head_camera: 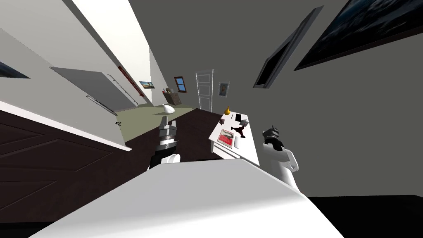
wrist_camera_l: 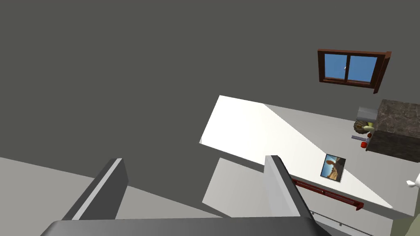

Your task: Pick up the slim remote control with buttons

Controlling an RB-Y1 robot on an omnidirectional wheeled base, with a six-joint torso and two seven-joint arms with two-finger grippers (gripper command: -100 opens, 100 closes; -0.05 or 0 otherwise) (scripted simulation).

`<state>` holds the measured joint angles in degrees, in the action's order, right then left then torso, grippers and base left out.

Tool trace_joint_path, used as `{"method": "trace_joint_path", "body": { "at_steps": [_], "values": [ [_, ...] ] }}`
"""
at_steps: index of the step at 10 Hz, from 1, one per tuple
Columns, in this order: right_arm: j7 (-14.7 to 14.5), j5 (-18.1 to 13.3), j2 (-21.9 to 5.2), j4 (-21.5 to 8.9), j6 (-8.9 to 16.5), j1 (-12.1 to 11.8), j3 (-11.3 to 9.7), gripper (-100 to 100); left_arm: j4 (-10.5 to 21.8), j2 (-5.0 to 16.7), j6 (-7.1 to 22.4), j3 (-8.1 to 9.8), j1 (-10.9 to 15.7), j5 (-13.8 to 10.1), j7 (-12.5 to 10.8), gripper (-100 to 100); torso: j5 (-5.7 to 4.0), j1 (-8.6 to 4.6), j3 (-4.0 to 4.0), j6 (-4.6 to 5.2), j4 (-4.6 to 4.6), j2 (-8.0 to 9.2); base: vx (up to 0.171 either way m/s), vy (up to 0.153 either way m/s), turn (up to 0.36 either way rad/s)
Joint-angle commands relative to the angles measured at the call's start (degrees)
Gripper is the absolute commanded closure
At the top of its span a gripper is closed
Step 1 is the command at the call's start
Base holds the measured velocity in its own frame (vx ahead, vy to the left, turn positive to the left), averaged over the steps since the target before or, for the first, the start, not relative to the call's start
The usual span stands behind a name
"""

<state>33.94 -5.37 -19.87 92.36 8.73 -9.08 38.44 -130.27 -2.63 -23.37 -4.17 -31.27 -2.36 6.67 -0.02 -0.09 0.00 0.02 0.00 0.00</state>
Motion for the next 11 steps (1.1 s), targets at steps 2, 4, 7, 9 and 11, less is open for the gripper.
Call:
{"method": "trace_joint_path", "body": {
  "at_steps": [2,4,7,9,11],
  "values": [
    [2.14,0.79,-1.75,-3.61,2.03,0.13,1.59,-100,0.00,0.00,0.00,0.01,-0.01,0.00,0.00,0,0.00,-0.03,0.00,0.07,0.00,0.01,-0.012,-0.011,0.060],
    [4.78,1.01,-2.93,-7.57,5.22,1.30,4.34,-100,0.00,0.00,0.00,0.00,0.00,0.00,0.00,0,0.00,0.00,0.00,0.00,0.00,0.00,-0.016,-0.007,0.243],
    [7.44,1.25,-4.10,-11.55,8.43,2.45,7.07,-100,0.00,0.00,0.00,0.01,-0.01,0.00,0.00,0,-0.01,-0.03,0.00,0.08,0.00,-0.01,-0.011,-0.011,0.136],
    [10.11,1.50,-5.24,-14.43,11.65,3.59,9.76,-100,0.00,0.00,0.00,0.00,0.00,0.00,0.00,0,0.01,0.04,-0.02,-0.01,0.00,-0.04,-0.008,-0.004,0.251],
    [12.77,1.77,-6.37,-19.54,14.67,4.70,12.42,-100,0.00,0.00,0.00,0.01,-0.01,0.00,0.00,0,0.00,-0.01,-0.02,0.02,0.00,-0.03,-0.009,-0.009,0.204]
  ]
}}
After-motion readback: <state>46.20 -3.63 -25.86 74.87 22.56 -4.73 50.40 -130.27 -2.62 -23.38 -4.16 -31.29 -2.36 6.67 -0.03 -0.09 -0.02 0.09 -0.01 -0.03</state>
